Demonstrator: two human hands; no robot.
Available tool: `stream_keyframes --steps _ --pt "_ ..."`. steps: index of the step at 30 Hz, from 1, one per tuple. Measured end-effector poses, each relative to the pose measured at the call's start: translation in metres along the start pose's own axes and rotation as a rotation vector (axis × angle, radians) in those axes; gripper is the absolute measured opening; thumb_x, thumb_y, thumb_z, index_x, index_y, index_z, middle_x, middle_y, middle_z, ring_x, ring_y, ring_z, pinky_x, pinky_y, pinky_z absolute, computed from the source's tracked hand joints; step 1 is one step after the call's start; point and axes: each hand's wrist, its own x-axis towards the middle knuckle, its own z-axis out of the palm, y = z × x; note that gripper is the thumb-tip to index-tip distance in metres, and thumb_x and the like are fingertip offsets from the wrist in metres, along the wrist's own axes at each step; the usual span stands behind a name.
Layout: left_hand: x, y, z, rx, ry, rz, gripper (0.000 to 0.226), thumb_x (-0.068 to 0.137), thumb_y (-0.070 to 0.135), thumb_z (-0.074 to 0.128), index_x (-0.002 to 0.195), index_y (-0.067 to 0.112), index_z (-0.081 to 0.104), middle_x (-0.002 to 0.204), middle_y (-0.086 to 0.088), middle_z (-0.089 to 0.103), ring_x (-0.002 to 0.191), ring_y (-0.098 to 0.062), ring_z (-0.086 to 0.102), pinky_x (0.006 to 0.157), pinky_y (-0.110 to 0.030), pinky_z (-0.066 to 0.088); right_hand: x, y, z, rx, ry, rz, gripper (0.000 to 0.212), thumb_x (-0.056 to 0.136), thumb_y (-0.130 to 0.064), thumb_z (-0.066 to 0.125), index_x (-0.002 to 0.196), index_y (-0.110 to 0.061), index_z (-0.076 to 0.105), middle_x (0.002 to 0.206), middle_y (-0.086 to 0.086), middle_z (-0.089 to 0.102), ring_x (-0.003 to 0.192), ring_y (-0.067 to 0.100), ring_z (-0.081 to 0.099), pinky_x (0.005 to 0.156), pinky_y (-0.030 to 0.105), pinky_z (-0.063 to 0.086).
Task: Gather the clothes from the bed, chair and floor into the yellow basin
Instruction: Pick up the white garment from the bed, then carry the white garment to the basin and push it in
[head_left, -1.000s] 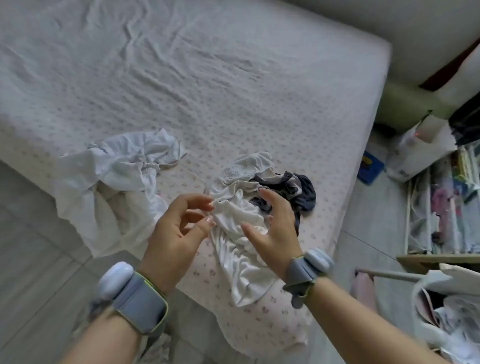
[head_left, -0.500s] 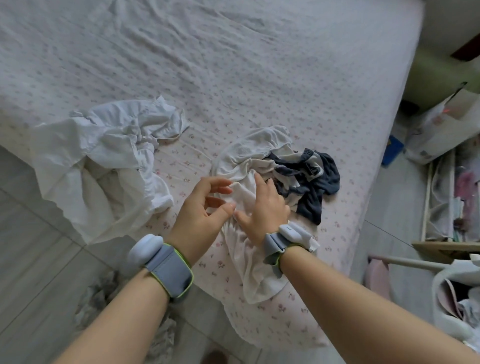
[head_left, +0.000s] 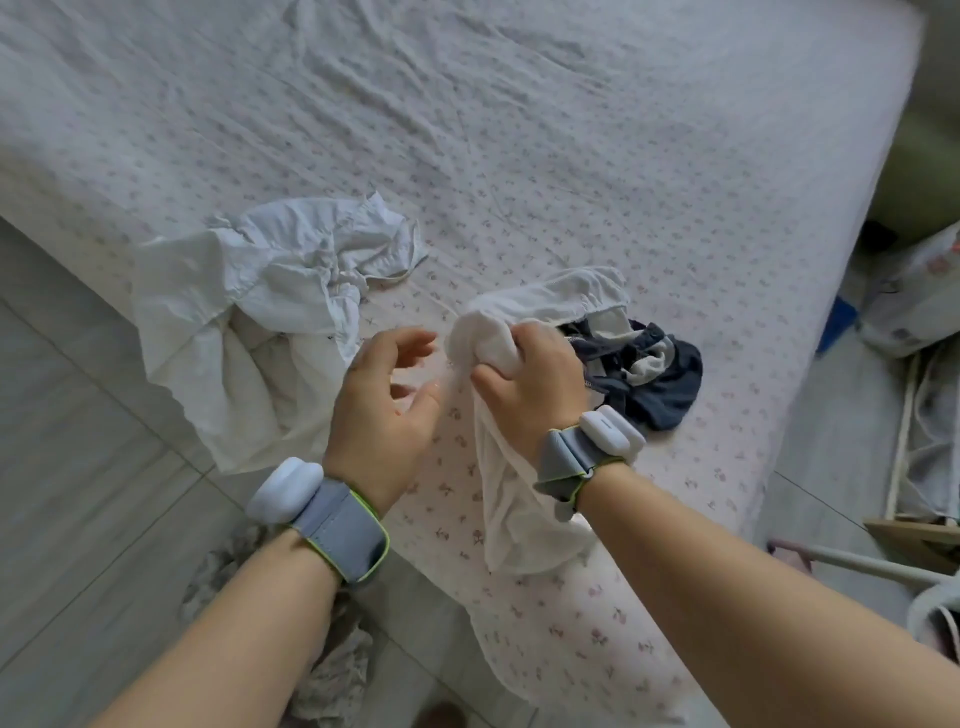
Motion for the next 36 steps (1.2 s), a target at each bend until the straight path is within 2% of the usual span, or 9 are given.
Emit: stream_keyframes --steps 4,9,14,18,20,22,24,27,36 --pt "0.019 -0.009 -0.019 0.273 0.345 0.054 0.043 0.069 0.018 0.060 0.112 0.013 0.053 0.118 -0.014 0.053 0.112 -0.026 0.043 0.094 -0.027 0.031 0.014 -0.033 0.006 0.119 0.107 -0.063 0.020 0.070 -0.008 0.068 0.083 0.001 0.055 0.081 0.015 0.053 0.073 0.021 0.039 0.058 0.022 0.019" --pt "0.043 -0.040 -0.024 0.336 0.178 -0.154 0.088 0.065 0.020 0.074 0.136 0.018 0.024 0.146 -0.015 0.024 0.134 -0.031 0.026 0.112 -0.039 0.024 0.019 -0.053 0.032 0.219 0.070 -0.077 0.023 0.076 -0.006 0.063 0.095 0.002 0.052 0.092 0.014 0.046 0.077 0.017 0.036 0.061 0.014 0.023" --pt "0.053 -0.065 -0.025 0.385 0.081 -0.242 0.095 0.072 0.011 0.064 0.138 0.038 0.001 0.154 -0.011 0.000 0.137 -0.034 0.023 0.109 -0.044 0.030 0.013 -0.049 0.045 0.253 0.015 -0.032 0.025 0.080 -0.004 0.057 0.104 -0.004 0.050 0.105 0.020 0.049 0.080 0.010 0.034 0.061 0.008 0.028" --pt "0.061 -0.069 -0.026 0.502 0.044 -0.351 0.089 0.074 0.010 0.061 0.134 0.048 0.007 0.154 -0.014 0.000 0.125 -0.040 0.039 0.098 -0.042 0.038 0.011 -0.040 0.043 0.246 -0.045 -0.032 0.021 0.082 -0.004 0.048 0.102 -0.010 0.046 0.098 0.018 0.055 0.083 0.031 0.049 0.067 0.034 0.039" --pt "0.061 -0.067 -0.024 0.522 0.014 -0.383 0.054 0.076 0.006 0.051 0.122 0.033 0.039 0.135 -0.019 0.042 0.102 -0.037 0.050 0.079 -0.036 0.041 0.010 -0.036 0.038 0.226 -0.075 -0.046 0.020 0.082 -0.004 0.044 0.097 -0.018 0.042 0.088 0.010 0.056 0.072 0.025 0.050 0.059 0.032 0.037" --pt "0.058 -0.056 -0.021 0.497 0.031 -0.334 0.017 0.078 0.004 0.045 0.086 0.015 0.055 0.090 -0.016 0.060 0.081 -0.035 0.050 0.064 -0.032 0.035 0.009 -0.031 0.030 0.203 -0.077 -0.044 0.024 0.080 -0.003 0.042 0.095 -0.022 0.042 0.084 0.006 0.055 0.070 0.022 0.049 0.057 0.032 0.037" --pt "0.050 -0.037 -0.014 0.411 0.079 -0.252 0.022 0.079 0.003 0.042 0.062 0.016 0.048 0.066 -0.009 0.052 0.070 -0.032 0.045 0.053 -0.032 0.029 0.007 -0.027 0.020 0.202 -0.073 -0.029 0.031 0.078 0.002 0.041 0.100 -0.019 0.047 0.091 0.009 0.058 0.079 0.027 0.052 0.066 0.036 0.043" --pt "0.036 0.009 0.006 0.188 0.159 -0.093 0.025 0.080 0.003 0.039 0.060 0.017 0.043 0.063 -0.009 0.051 0.066 -0.033 0.044 0.057 -0.036 0.032 0.002 -0.022 0.000 0.196 -0.059 -0.009 0.041 0.077 0.007 0.040 0.110 -0.014 0.053 0.102 0.016 0.057 0.090 0.028 0.052 0.076 0.034 0.043" --pt "-0.005 0.140 0.070 -0.187 0.060 0.083 0.027 0.071 0.015 0.031 0.045 0.024 0.030 0.041 0.004 0.034 0.051 -0.018 0.026 0.054 -0.033 0.022 -0.032 0.003 -0.127 0.204 0.204 0.070 0.034 0.066 -0.003 0.034 0.091 -0.015 0.054 0.093 0.016 0.054 0.080 0.019 0.045 0.065 0.008 0.034"
